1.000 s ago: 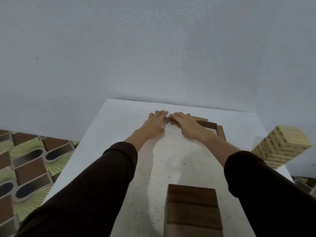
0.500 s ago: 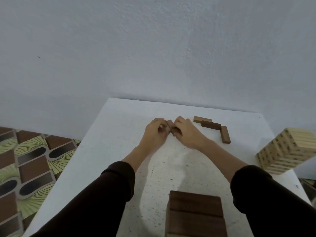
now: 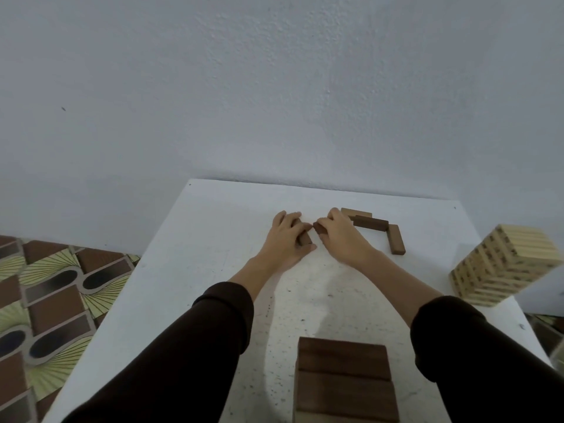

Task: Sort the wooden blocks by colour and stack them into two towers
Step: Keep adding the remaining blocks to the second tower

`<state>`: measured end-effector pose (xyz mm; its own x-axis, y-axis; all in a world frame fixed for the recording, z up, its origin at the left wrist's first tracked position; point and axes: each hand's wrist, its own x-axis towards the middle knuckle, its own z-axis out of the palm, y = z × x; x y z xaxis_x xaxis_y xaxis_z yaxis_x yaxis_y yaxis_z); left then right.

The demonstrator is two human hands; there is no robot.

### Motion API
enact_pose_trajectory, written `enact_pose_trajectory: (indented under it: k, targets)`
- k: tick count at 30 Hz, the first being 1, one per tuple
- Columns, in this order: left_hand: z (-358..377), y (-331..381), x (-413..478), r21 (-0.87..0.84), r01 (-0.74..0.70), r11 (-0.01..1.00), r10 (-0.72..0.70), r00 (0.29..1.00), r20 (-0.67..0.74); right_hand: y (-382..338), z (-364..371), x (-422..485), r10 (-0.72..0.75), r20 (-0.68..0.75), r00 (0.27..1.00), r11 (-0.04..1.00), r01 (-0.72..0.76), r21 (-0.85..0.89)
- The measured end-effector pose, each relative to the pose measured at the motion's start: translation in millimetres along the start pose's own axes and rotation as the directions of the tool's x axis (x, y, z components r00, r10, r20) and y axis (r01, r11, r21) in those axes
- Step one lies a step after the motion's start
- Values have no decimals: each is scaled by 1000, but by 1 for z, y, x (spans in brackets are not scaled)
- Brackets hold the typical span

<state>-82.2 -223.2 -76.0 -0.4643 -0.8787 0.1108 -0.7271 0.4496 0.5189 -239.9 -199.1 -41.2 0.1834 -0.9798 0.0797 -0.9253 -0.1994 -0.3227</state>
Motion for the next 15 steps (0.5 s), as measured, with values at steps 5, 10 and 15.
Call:
enact_pose_trajectory:
  k: [5, 10, 15]
  targets:
    - [-7, 8, -10, -220, -28, 975, 18, 999, -46, -4, -10, -6, 30, 94, 995, 962, -54, 267]
    - [-12, 18, -17, -357, 40, 933, -26, 999, 46, -6, -16, -17, -71, 204, 976, 942, -2, 335]
    - [-21, 20, -25, -370, 113, 922, -68, 989, 133, -4, -10, -28, -54, 207, 977, 942, -19, 336]
